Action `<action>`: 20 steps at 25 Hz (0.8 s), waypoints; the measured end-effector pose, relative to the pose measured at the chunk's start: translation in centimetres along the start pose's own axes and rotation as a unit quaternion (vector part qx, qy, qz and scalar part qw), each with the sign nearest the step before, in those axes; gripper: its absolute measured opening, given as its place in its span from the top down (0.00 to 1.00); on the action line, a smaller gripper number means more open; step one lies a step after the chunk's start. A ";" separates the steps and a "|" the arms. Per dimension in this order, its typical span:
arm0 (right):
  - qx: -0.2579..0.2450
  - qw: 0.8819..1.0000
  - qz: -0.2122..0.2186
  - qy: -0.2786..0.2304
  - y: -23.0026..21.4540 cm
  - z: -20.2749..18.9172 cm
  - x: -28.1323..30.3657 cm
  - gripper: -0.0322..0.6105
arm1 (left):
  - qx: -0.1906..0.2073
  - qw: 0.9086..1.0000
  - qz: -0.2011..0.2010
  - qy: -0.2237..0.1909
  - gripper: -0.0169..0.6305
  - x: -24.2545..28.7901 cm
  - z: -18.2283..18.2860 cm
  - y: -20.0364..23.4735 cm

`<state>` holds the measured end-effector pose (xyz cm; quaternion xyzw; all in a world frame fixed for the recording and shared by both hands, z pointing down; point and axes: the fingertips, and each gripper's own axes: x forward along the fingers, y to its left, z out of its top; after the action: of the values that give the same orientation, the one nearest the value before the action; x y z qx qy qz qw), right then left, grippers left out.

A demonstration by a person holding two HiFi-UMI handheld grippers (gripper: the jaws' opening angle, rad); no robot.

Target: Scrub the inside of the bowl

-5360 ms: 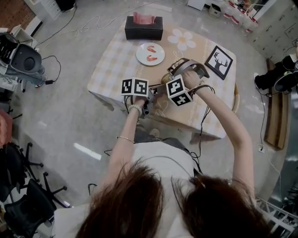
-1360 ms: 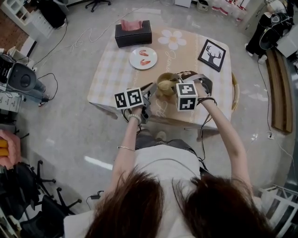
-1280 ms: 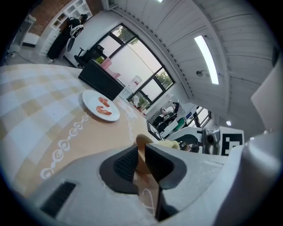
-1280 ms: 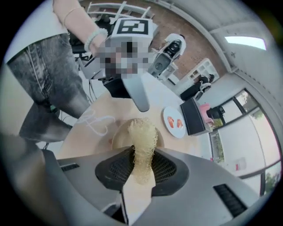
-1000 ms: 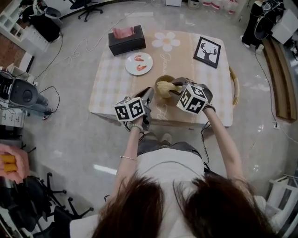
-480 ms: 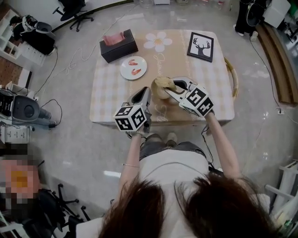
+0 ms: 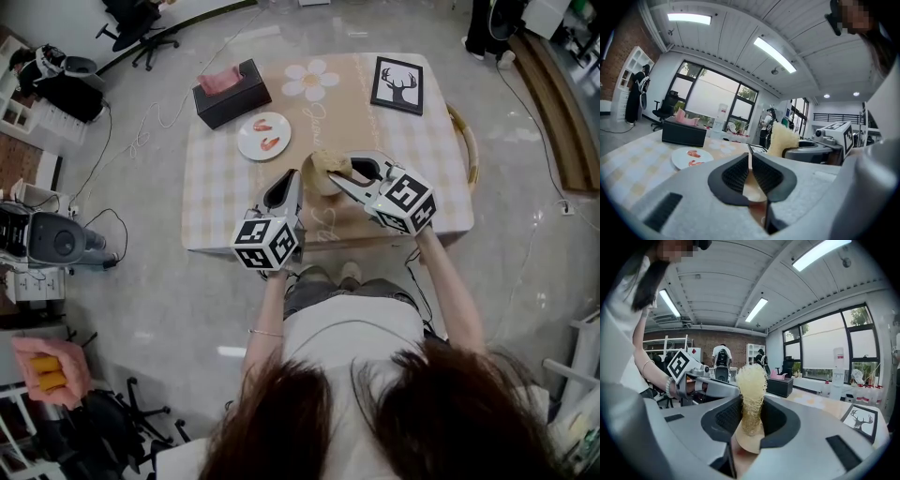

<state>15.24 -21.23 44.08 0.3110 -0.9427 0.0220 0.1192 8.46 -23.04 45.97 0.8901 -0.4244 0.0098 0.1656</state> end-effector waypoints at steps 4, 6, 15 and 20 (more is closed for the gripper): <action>0.015 1.000 0.002 -0.013 0.2 0.0 0.0 0.80 | 0.004 1.000 -0.024 -0.013 0.93 0.0 0.4 -0.6; 0.024 0.999 0.002 -0.021 0.2 0.1 0.0 0.80 | 0.009 0.999 -0.029 -0.016 0.93 0.1 0.5 -0.7; 0.029 0.999 0.000 -0.023 0.1 -0.2 -0.1 0.80 | 0.022 0.999 -0.033 -0.013 0.93 0.1 0.5 -0.8; 0.033 0.999 0.000 -0.022 -0.1 -0.4 -0.1 0.80 | 0.028 0.999 -0.029 -0.011 0.94 0.3 0.5 -0.7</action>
<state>15.51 -21.23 44.41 0.3153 -0.9438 0.0460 0.0876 9.13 -23.00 45.33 0.9064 -0.3996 0.0070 0.1365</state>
